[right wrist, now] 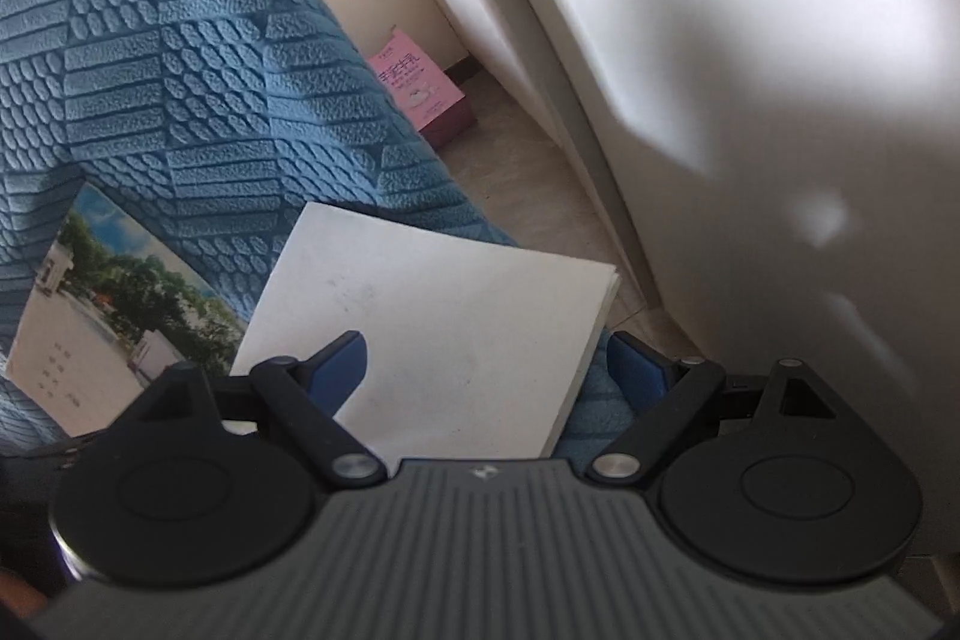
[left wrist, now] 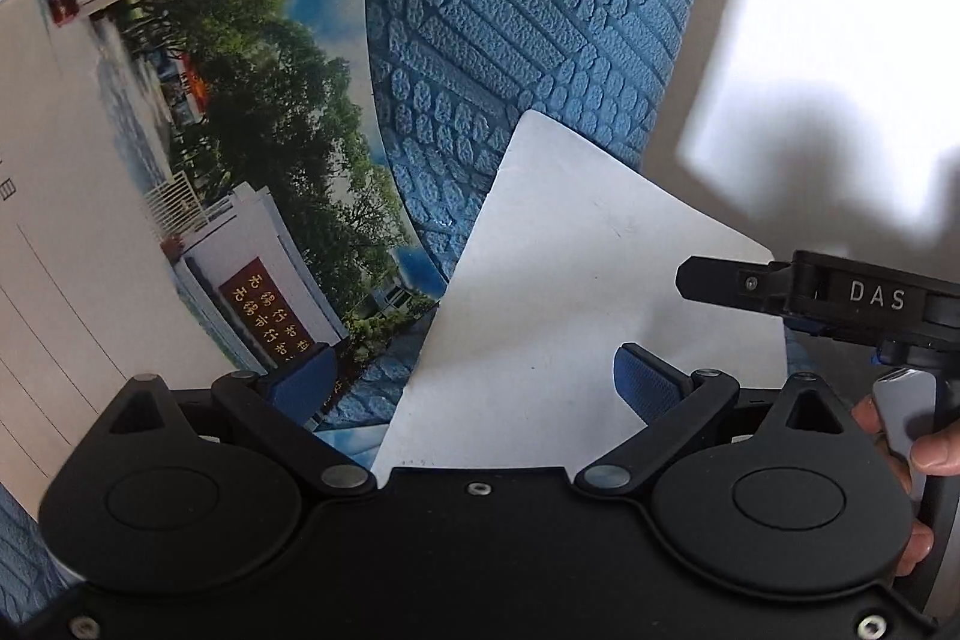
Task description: Organize objects
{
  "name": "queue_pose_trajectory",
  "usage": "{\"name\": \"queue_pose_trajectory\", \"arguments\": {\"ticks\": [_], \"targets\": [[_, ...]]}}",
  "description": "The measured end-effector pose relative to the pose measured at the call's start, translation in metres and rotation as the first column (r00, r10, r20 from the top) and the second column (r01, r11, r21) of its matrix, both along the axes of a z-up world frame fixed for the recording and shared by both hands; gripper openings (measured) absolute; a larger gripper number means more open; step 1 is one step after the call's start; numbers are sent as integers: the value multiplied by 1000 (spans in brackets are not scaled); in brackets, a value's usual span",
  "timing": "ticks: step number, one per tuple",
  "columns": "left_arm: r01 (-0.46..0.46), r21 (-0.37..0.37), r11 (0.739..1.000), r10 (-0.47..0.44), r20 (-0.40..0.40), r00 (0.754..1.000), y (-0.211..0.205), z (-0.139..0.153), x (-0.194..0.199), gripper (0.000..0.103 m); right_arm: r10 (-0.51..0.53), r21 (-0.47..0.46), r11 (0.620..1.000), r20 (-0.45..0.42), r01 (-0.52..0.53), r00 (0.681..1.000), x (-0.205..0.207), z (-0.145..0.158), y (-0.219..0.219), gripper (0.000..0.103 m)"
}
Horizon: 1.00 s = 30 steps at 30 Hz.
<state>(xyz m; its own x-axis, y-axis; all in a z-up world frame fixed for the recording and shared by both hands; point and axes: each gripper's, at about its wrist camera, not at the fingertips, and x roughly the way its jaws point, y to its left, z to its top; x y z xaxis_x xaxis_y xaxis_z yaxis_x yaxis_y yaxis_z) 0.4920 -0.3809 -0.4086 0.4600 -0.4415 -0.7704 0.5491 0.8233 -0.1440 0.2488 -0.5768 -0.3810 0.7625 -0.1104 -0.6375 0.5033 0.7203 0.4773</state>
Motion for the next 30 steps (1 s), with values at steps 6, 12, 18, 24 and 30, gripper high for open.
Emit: {"name": "queue_pose_trajectory", "arguments": {"ticks": [6,12,18,24,30], "targets": [[23,5,1000,-23,5,1000,-9,-4,1,88,4,22,1000,-2,-4,1000,-2,-11,4,82],[13,-31,999,-14,-39,999,-14,-3,3,74,15,-23,1000,2,-15,1000,-4,-2,8,78],[-20,-87,996,13,-70,997,-7,7,4,62,5,32,999,69,-8,998,-10,8,3,71],[-29,-131,991,13,-118,993,4,15,7,23,8,51,999,99,-14,995,-17,18,6,41],[-42,-191,981,7,-179,984,14,23,2,9,9,50,999,115,-15,993,-25,33,12,23]]}}
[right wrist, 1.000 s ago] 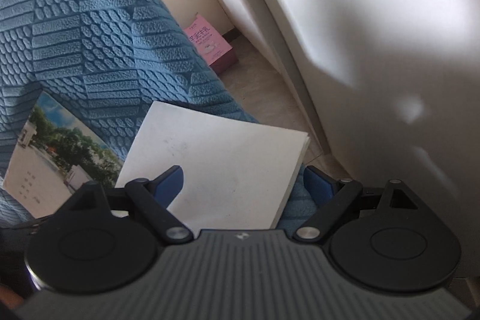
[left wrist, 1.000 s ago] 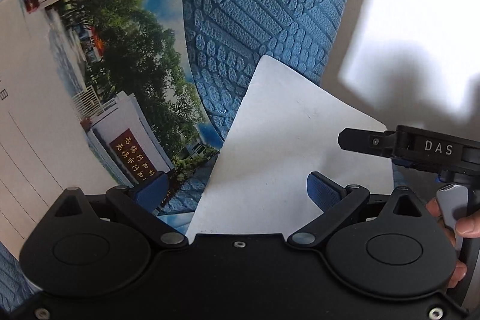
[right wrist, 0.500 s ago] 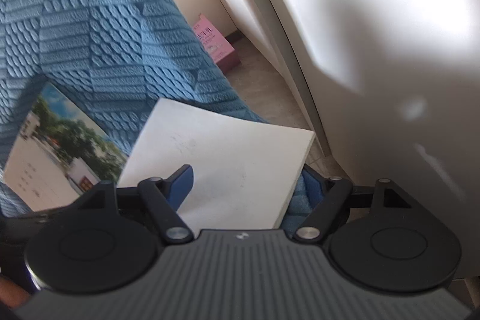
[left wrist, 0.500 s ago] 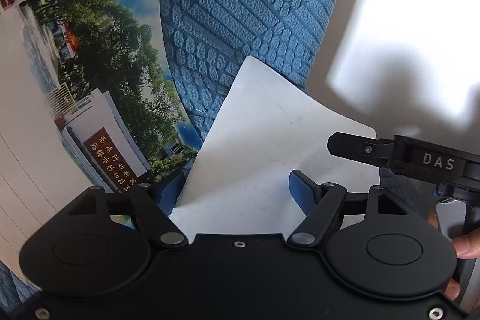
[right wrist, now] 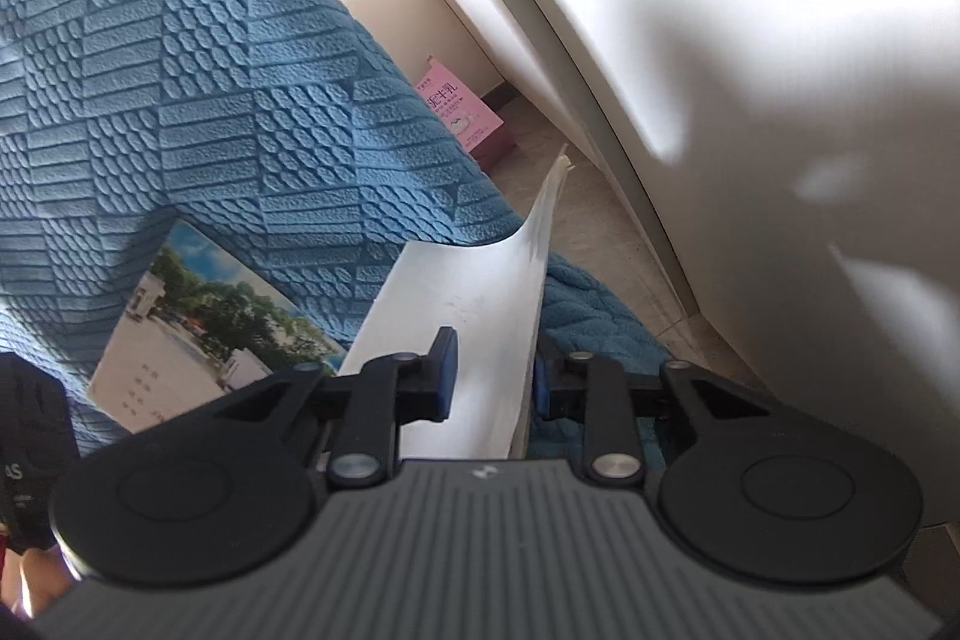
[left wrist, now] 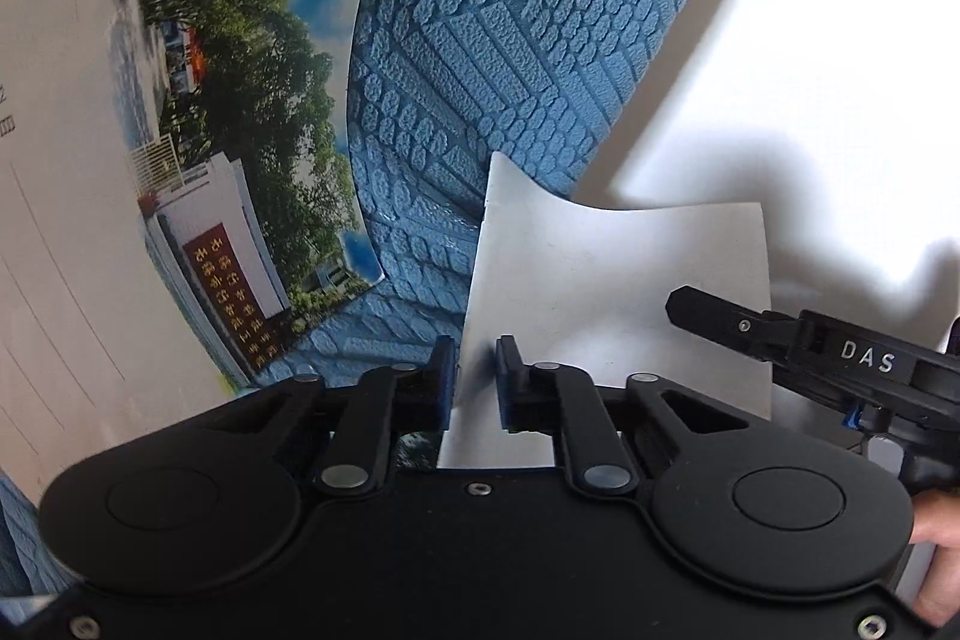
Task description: Organize objects
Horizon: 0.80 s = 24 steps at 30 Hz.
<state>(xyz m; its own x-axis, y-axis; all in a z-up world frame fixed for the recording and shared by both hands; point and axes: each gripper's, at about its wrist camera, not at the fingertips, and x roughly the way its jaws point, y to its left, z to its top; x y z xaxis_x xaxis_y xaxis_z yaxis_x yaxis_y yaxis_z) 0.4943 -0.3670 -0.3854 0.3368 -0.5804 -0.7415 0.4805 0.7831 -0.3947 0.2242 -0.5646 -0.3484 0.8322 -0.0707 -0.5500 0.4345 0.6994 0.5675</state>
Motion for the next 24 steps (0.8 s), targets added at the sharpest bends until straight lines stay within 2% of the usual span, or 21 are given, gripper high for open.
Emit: {"name": "queue_pose_trajectory", "arguments": {"ticks": [4,7,17,21,24], "targets": [[-9,-41,999,8,-36,999,6,12,-3,5,8,4,1000,7,-8,1000,-8,13,5,15],[-11,-43,999,10,-22,1000,10,24,-5,5,2,21,1000,26,-3,1000,-16,22,6,7],[-55,-98,994,49,-55,997,36,76,-16,3,-11,50,999,30,10,999,-40,64,16,5],[-68,-108,992,63,-46,997,49,98,-29,3,6,89,996,63,-12,998,-52,80,23,4],[-73,-111,991,69,-35,997,64,118,-47,2,24,65,997,66,-28,997,-60,93,35,4]]}}
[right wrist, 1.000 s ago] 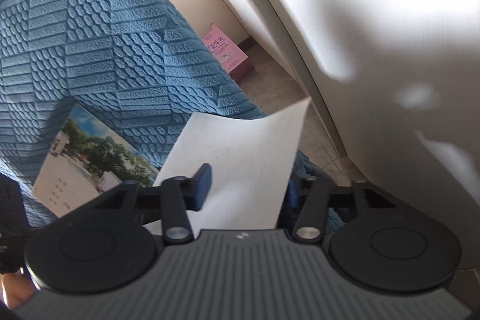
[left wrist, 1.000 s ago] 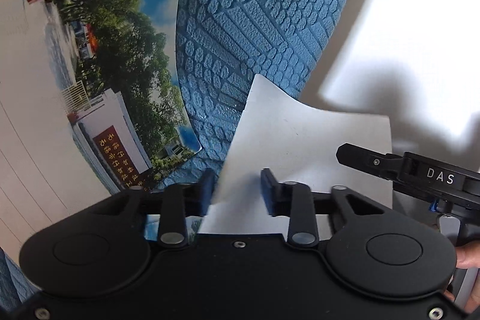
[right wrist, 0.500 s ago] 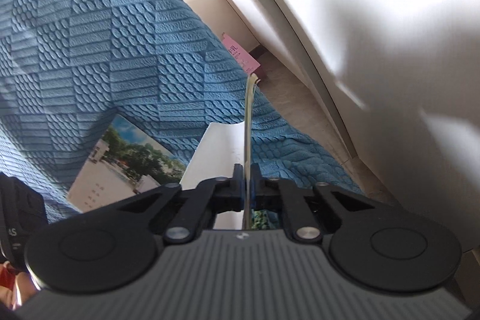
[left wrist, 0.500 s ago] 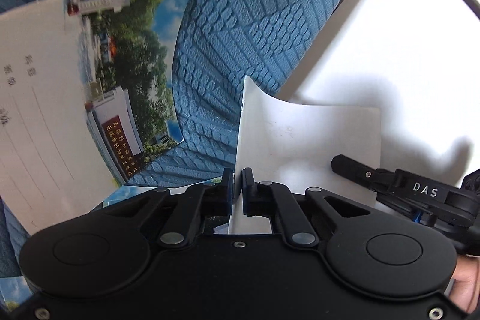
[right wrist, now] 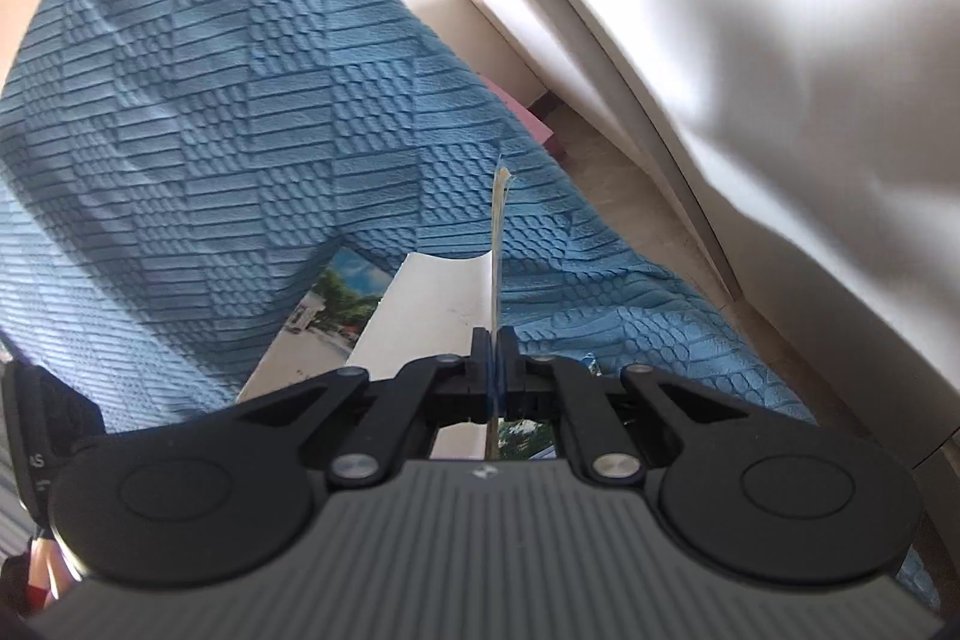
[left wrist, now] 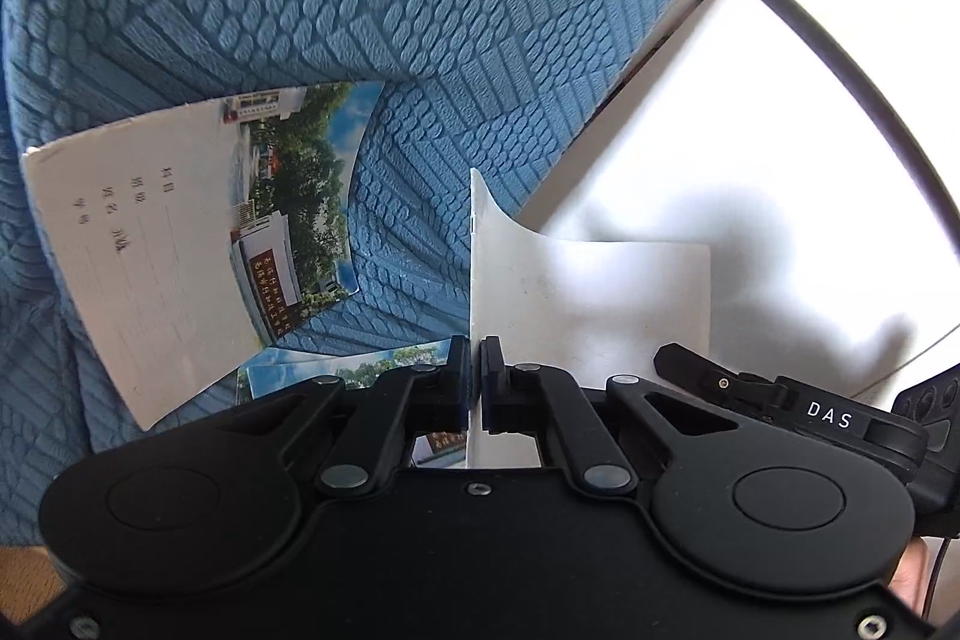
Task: Organize objects
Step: 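Lift the white sheet upright with both grippers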
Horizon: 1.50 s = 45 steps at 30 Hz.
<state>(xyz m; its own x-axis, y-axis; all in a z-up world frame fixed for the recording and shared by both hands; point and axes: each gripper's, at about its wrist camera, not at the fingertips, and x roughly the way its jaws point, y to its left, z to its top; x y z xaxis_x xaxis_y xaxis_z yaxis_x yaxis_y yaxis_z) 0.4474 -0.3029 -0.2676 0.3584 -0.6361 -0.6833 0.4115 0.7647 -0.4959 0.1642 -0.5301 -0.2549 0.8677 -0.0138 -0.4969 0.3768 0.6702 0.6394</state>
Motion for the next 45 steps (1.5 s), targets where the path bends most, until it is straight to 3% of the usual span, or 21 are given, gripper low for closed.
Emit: {"name": "queue_pose_trajectory", "arguments": {"ticks": [10,30,36,45], "targets": [[-38,17,999,38,13,999,59,77,-43,3,47,87,995,35,-50,998,-23,44,39,4],[-175,-61,983,178,62,982,189,194,-119,3,228,6,973,87,-230,970,-26,158,141,4],[-220,-59,974,224,59,973,233,206,-138,3,287,1,958,96,-288,953,-16,174,179,4],[-292,-25,956,293,55,954,291,188,-178,3,380,-6,924,89,-381,920,-6,167,241,4]]}}
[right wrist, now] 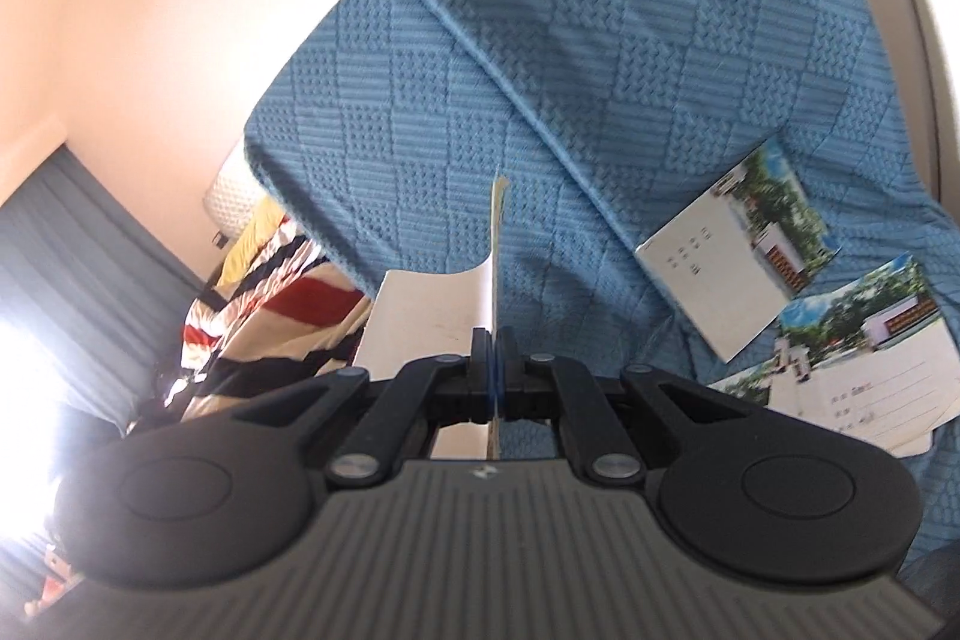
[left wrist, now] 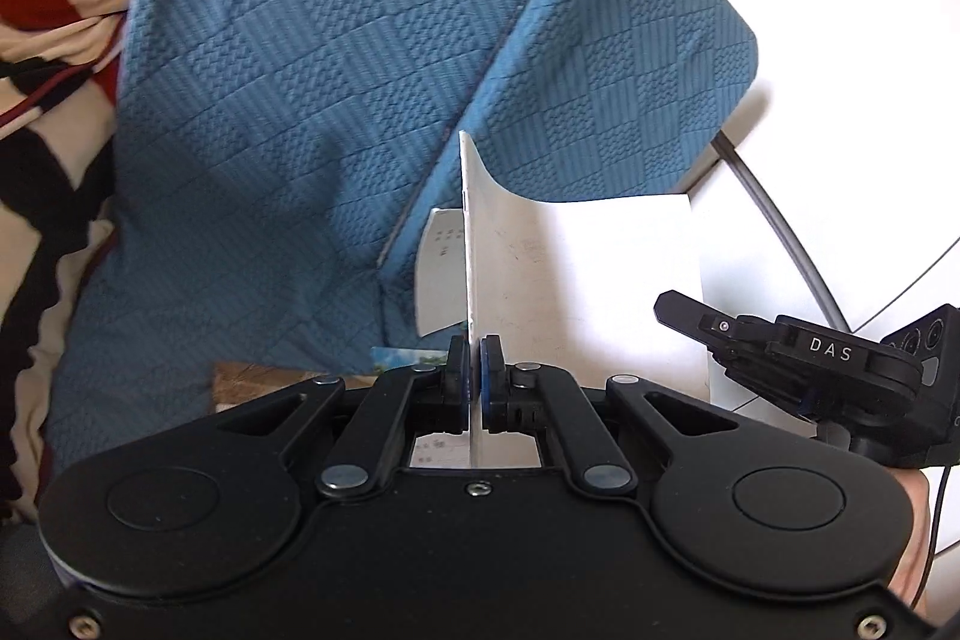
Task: Organize objects
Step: 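Lift the white sheet upright with both grippers, then lower the white sheet onto the book stack and open both grippers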
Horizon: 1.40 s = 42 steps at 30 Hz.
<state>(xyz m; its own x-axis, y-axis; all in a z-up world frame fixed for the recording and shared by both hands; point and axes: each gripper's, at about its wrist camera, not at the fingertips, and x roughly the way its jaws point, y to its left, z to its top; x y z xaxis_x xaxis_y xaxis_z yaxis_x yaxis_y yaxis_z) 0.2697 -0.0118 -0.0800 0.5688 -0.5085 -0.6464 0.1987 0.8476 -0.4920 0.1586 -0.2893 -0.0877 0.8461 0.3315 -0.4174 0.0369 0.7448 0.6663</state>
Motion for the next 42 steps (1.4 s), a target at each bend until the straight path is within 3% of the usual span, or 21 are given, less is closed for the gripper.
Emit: {"name": "queue_pose_trajectory", "arguments": {"ticks": [18,26,36,42], "targets": [[-132,-25,991,130,-75,989,73,-62,-45,2,121,-22,992,-80,-123,989,7,-43,75,4],[-158,-35,987,152,-139,979,79,-111,-46,2,117,-1,993,-122,-118,986,10,-84,76,4],[-190,-18,982,180,-250,952,75,-196,-42,2,127,5,992,-211,-129,969,23,-153,73,4],[-202,-2,979,193,-288,938,76,-223,-38,2,147,8,989,-248,-150,958,33,-181,74,4]]}}
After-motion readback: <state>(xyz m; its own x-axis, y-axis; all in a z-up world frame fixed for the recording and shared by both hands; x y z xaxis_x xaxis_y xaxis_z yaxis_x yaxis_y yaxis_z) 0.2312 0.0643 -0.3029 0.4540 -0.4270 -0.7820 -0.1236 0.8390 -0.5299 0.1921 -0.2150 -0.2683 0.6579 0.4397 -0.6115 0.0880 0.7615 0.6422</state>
